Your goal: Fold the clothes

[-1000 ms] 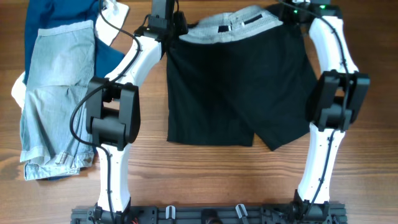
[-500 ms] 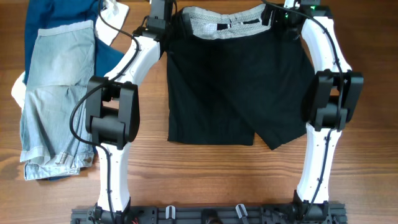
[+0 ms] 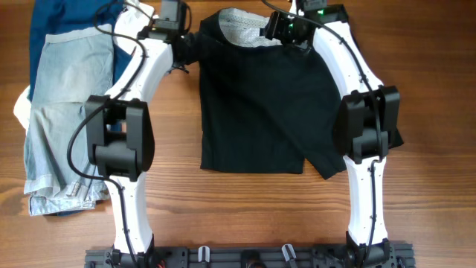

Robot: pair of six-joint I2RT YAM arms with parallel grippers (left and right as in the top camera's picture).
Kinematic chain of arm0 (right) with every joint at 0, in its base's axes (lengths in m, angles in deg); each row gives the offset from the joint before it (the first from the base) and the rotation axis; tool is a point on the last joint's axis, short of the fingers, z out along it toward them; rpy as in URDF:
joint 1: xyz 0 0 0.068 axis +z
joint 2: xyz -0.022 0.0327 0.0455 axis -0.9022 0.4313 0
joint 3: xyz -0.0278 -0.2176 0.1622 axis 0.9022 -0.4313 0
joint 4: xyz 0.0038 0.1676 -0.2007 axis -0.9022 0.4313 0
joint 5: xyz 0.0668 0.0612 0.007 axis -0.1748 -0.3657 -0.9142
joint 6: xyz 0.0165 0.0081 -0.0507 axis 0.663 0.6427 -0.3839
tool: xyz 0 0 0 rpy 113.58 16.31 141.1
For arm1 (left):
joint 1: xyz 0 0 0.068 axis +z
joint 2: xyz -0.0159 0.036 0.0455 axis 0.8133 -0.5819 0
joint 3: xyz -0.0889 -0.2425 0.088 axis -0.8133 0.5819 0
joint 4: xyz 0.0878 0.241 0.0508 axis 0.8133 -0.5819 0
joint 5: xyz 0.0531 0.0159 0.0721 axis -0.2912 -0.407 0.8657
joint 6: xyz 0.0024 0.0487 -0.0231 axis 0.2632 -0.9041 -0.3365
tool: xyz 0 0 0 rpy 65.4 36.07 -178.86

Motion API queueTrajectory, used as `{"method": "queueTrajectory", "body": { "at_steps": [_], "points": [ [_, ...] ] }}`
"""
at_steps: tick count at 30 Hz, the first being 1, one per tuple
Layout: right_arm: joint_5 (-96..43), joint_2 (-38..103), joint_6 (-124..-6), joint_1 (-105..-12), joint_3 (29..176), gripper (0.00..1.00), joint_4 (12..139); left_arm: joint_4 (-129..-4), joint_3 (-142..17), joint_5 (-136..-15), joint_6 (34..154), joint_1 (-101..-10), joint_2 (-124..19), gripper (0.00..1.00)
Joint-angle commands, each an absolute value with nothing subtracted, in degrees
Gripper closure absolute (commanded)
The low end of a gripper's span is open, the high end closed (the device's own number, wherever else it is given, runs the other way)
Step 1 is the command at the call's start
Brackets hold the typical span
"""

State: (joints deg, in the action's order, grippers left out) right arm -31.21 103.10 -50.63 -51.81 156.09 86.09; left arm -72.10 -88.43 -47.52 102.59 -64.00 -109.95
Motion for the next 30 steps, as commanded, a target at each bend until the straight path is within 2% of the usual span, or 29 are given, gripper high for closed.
{"method": "queueTrajectory", "body": {
  "at_steps": [1, 7, 10, 16, 17, 19, 21, 27, 30],
  "points": [
    [-29.1, 105.2, -40.2, -51.5, 155.1, 0.41, 85.2, -73.1, -88.8, -46.6, 105.2, -62.3, -107.2, 0.00],
    [-30.9, 108.9, -36.0, -49.8, 154.4, 0.42, 83.2, -73.7, -88.8, -46.6, 105.2, -62.1, -107.2, 0.00],
    [-31.5, 110.3, -35.3, -49.3, 154.4, 0.39, 82.5, -73.8, -88.8, -46.6, 105.2, -62.1, -107.2, 0.00],
    [-31.5, 114.5, -33.3, -49.3, 154.4, 0.36, 72.8, -73.9, -88.8, -46.6, 105.2, -62.2, -107.2, 0.00],
    [-31.4, 114.5, -34.0, -49.3, 154.4, 0.38, 70.8, -73.9, -88.8, -46.6, 105.2, -62.3, -107.2, 0.00],
    [-30.4, 114.5, -37.1, -49.3, 154.4, 0.53, 65.1, -73.8, -88.8, -46.6, 105.2, -62.3, -107.2, 0.00],
    [-30.6, 114.2, -41.0, -49.3, 154.6, 0.58, 57.6, -73.8, -88.8, -46.6, 105.2, -62.3, -107.2, 0.00],
    [-25.1, 114.2, -43.0, -49.4, 154.6, 0.54, 46.7, -73.8, -88.8, -46.9, 105.2, -62.5, -107.2, 0.00],
    [-18.8, 114.5, -45.6, -49.4, 154.6, 0.43, 41.3, -73.8, -88.8, -47.2, 105.2, -62.8, -107.2, 0.00]
  ]
}}
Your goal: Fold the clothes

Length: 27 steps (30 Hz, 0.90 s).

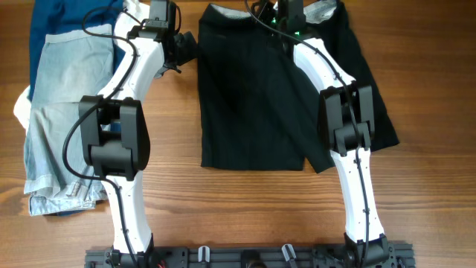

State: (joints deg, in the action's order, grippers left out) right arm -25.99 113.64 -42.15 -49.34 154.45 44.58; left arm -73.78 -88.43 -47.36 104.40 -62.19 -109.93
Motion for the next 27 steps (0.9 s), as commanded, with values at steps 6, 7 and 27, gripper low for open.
{"method": "queueTrajectory", "body": {
  "at_steps": [6, 7, 27],
  "points": [
    [-14.9, 114.4, -50.4, -50.5, 154.6, 0.01, 31.7, -73.2, -88.8, -47.2, 105.1, -63.7, -107.2, 0.00],
    [-16.5, 114.2, -51.4, -50.8, 154.6, 0.00, 31.3, -73.2, -88.8, -47.2, 105.0, -63.7, -107.2, 0.00],
    [-34.4, 90.1, -71.8, -59.9, 154.9, 0.00, 95.0, -87.3, -88.6, -60.4, 65.1, -66.7, -107.5, 0.00]
  ]
}}
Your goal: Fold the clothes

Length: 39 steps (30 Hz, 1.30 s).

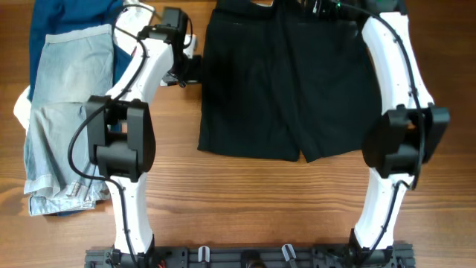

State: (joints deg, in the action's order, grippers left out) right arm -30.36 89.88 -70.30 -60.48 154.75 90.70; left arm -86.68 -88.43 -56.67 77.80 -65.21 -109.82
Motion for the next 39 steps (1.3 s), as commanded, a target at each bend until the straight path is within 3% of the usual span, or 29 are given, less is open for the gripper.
{"method": "queueTrajectory", "body": {
  "at_steps": [1, 6, 10, 15, 20, 24, 27, 28, 29, 39],
  "points": [
    [-34.2, 90.1, -71.5, -59.9, 154.5, 0.00, 98.2, -87.4, -88.6, -60.4, 64.1, -66.8, -107.8, 0.00],
    [-19.4, 90.1, -64.2, -61.4, 154.4, 0.00, 111.4, -89.3, -88.6, -60.3, 64.2, -66.1, -108.3, 0.00],
    [-12.4, 90.1, -63.9, -63.9, 152.1, 0.00, 113.0, -89.7, -88.6, -60.3, 64.2, -64.8, -108.3, 0.00],
    [-10.6, 90.1, -70.0, -66.3, 143.2, 0.00, 101.0, -89.7, -88.6, -60.3, 64.2, -64.4, -108.4, 0.00],
    [-12.1, 90.2, -79.5, -66.3, 131.6, 0.01, 76.1, -89.7, -88.6, -60.1, 64.2, -64.4, -108.4, 0.00],
    [-13.2, 92.3, -81.2, -66.2, 127.5, 0.30, 61.9, -89.0, -88.6, -60.1, 64.2, -64.4, -108.4, 0.00],
    [-14.5, 96.0, -85.8, -66.2, 127.5, 0.86, 58.3, -87.8, -88.6, -60.1, 64.7, -64.4, -108.4, 0.00],
    [-14.5, 97.2, -86.5, -66.2, 127.5, 0.92, 57.9, -87.2, -88.6, -60.0, 65.9, -64.2, -108.4, 0.00],
    [-14.5, 98.3, -86.8, -66.3, 127.5, 0.96, 57.8, -86.4, -88.6, -59.9, 66.6, -64.1, -108.4, 0.00],
    [-9.5, 101.8, -78.7, -70.8, 127.5, 0.95, 59.6, -78.6, -88.6, -59.9, 67.4, -63.9, -108.4, 0.00]
  ]
}}
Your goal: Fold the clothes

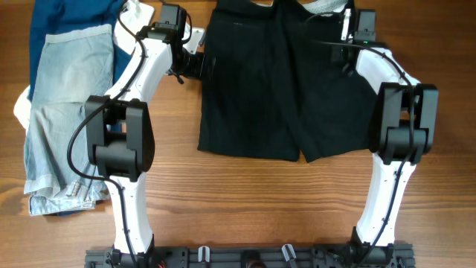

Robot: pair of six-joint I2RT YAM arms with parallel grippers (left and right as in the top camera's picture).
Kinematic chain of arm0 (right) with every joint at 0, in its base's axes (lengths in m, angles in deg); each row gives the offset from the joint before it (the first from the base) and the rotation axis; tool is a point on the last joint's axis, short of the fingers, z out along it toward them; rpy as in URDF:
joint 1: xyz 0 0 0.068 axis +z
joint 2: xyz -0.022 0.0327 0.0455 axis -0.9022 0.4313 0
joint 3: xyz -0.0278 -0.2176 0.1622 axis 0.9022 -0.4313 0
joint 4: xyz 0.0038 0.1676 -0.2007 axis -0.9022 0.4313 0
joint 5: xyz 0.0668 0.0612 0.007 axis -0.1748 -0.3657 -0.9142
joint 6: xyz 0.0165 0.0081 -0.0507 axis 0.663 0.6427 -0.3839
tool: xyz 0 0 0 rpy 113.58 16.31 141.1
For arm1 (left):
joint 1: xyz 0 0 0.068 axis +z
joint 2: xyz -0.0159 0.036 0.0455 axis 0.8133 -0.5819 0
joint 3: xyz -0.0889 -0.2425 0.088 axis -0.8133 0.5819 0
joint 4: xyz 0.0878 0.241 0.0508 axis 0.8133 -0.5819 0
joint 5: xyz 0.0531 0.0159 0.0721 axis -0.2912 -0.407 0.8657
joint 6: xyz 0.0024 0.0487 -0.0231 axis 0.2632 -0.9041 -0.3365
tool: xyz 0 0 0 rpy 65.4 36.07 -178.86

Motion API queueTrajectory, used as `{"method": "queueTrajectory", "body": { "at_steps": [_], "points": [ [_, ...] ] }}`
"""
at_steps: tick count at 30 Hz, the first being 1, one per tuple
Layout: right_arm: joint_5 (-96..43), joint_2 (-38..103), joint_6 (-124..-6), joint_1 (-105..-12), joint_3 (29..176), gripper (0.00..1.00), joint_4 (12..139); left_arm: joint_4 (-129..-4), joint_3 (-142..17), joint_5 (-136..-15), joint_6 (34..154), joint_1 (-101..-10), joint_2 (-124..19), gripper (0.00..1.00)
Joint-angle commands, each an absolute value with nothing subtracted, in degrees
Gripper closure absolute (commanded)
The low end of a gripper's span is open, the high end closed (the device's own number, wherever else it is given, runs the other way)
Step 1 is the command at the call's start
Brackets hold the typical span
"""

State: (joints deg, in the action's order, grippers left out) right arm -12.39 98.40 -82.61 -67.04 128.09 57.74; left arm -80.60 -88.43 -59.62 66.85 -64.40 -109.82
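Observation:
Black shorts point(260, 89) lie spread flat in the overhead view, waistband at the far edge and both legs pointing toward me. My left gripper point(199, 65) is at the shorts' left edge just below the waistband; its dark fingers merge with the cloth, so its state is unclear. My right gripper point(347, 53) is over the shorts' upper right part, near a bit of pale waistband lining point(327, 6). Its jaws are hidden under the wrist.
A pile of other clothes sits at the far left: pale denim shorts point(63, 112) on top, a dark blue garment point(67, 16) behind them and a white piece point(21, 108) at the left. Bare wooden table point(245, 201) shows in front of the shorts.
My right arm was stretched over the waistband at the far edge; its wrist is now at the shorts' upper right. My left gripper has shifted slightly right, onto the shorts' left edge. The shorts lie unchanged.
At first the shorts lay skewed, with the right leg folded under and both grippers at the waistband. Then they lay farther back, with the left gripper beside them. Later they were spread flat with both legs showing, as they are now.

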Motion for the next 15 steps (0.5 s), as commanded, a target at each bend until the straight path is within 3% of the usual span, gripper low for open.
{"method": "queueTrajectory", "body": {
  "at_steps": [1, 12, 14, 15],
  "points": [
    [-9.7, 101.8, -78.1, -72.2, 127.5, 0.95, 60.3, -78.2, -88.6, -59.9, 67.4, -64.1, -108.4, 0.00],
    [-11.7, 101.7, -72.1, -80.3, 128.9, 0.92, 73.0, -84.4, -88.6, -60.7, 69.4, -67.8, -108.6, 0.00],
    [-15.9, 101.2, -71.2, -80.8, 130.0, 0.74, 76.6, -87.7, -88.6, -64.5, 69.3, -67.9, -108.6, 0.00],
    [-18.1, 100.6, -71.2, -80.9, 130.2, 0.56, 77.5, -89.2, -88.6, -66.5, 68.6, -67.9, -108.6, 0.00]
  ]
}}
